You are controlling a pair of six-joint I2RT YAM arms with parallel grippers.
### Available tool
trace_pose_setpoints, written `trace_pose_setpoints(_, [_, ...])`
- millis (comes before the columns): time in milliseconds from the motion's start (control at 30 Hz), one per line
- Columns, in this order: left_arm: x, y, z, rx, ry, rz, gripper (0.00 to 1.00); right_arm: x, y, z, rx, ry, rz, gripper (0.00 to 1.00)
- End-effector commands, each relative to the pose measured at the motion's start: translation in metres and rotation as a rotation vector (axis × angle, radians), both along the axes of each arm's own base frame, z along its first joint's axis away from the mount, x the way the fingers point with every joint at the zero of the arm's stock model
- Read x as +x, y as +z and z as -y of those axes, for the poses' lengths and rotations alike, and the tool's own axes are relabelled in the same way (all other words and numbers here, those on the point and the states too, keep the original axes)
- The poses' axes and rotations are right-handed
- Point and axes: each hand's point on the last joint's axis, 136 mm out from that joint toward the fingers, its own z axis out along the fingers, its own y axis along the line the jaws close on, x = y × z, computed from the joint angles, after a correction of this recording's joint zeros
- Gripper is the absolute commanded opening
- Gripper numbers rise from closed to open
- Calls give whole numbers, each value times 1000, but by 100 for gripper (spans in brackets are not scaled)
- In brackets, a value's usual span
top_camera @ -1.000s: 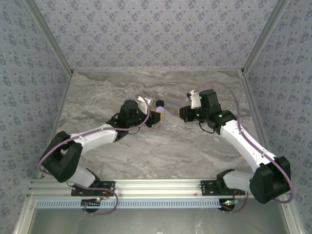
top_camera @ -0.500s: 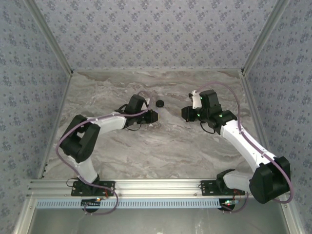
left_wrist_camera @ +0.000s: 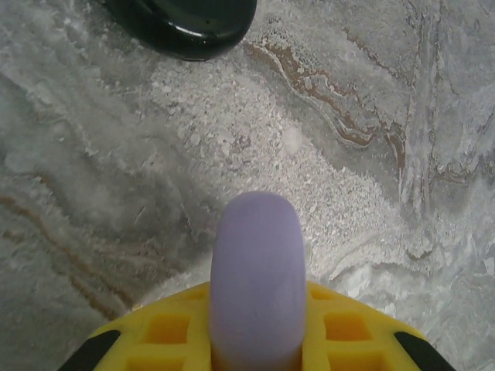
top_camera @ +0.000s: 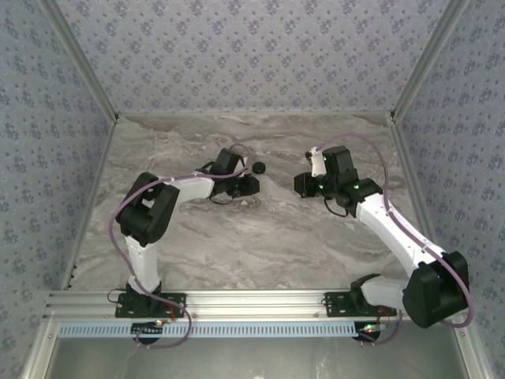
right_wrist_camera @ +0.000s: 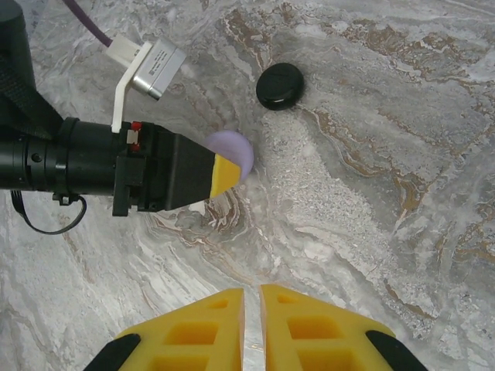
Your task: Insert the wireless bluetooth earbuds into the charging case
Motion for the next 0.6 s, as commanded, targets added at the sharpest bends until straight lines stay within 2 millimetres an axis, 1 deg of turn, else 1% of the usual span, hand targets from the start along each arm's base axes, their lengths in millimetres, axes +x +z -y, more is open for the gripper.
trace_pose_setpoints(0, [4,2,7,-20,-17,-25,13,-2,-11,4,-19,-6,-25,16])
trace_pose_setpoints(133, [7,-5,7,-6,-16,-44,15,-1,-11,4,-22,-5,-24,16])
trace_pose_setpoints(200, [8,-8,7,1,-15,-55,18,-2,-12,4,-23,-5,-27,16])
trace_pose_setpoints(333, [6,-15,5,18,-11,-82,20,-1,-12,4,-24,-8,-27,16])
trace_pose_setpoints(467, [4,-19,3,30,-11,-93,34,-1,-14,4,-28,-7,-30,16])
trace_pose_setpoints(567, [3,-18,0,39,-8,-85,41,-1,-16,6,-33,-12,-34,17])
